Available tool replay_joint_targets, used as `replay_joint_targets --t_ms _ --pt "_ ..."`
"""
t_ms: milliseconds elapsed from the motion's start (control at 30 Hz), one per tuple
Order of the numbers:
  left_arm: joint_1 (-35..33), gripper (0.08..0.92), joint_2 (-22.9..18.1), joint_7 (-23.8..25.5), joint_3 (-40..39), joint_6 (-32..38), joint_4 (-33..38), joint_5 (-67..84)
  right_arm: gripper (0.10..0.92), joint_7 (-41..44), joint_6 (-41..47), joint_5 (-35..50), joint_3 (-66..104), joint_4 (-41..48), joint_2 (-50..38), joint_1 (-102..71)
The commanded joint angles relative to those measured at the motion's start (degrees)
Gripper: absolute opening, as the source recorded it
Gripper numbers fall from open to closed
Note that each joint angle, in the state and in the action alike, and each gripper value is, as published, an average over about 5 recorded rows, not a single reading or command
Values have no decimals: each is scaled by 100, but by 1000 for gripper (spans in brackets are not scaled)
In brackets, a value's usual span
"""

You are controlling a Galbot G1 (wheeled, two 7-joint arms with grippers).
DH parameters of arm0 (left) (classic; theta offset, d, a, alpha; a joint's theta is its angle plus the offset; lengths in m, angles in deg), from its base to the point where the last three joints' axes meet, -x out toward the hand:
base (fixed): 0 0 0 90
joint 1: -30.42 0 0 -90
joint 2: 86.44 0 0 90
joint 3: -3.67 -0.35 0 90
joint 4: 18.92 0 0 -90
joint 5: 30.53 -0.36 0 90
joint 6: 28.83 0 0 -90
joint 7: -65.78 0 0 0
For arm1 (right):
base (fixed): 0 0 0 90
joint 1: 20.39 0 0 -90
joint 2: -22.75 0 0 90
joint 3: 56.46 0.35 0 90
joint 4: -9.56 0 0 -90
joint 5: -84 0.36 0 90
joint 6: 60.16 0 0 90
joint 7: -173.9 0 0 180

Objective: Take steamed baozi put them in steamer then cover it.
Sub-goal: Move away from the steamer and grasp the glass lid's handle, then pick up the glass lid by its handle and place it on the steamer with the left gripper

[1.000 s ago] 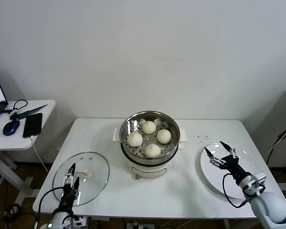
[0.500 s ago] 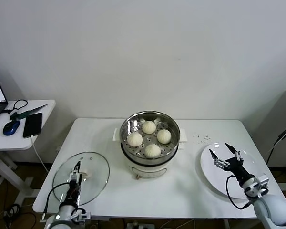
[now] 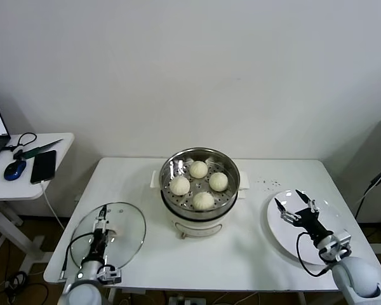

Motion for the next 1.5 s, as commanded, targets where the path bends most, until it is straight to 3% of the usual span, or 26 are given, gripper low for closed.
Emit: replay_joint_targets --t_ms 33,167,567,867,1233,1400,1500 --pt "308 821 9 -134 -8 132 -444 101 823 15 -10 -85 -30 50 28 62" --pt "329 775 25 -122 4 177 -458 125 823 23 -12 -106 -31 62 49 81" --pt "168 429 94 -74 -8 195 -236 305 823 46 -31 -235 -112 112 135 172" --pt "-377 181 397 147 -89 -390 1061 840 823 86 -74 -269 -85 149 130 160" --pt "-1078 155 1095 431 -539 -2295 2944 1044 823 93 -85 -308 -179 259 81 318" --pt "-932 155 1698 734 -1093 -3085 3403 1151 823 89 -79 -366 -307 381 46 490" --pt "-507 155 1996 1003 -1579 -3462 3491 1155 823 82 -75 -413 -419 492 36 618"
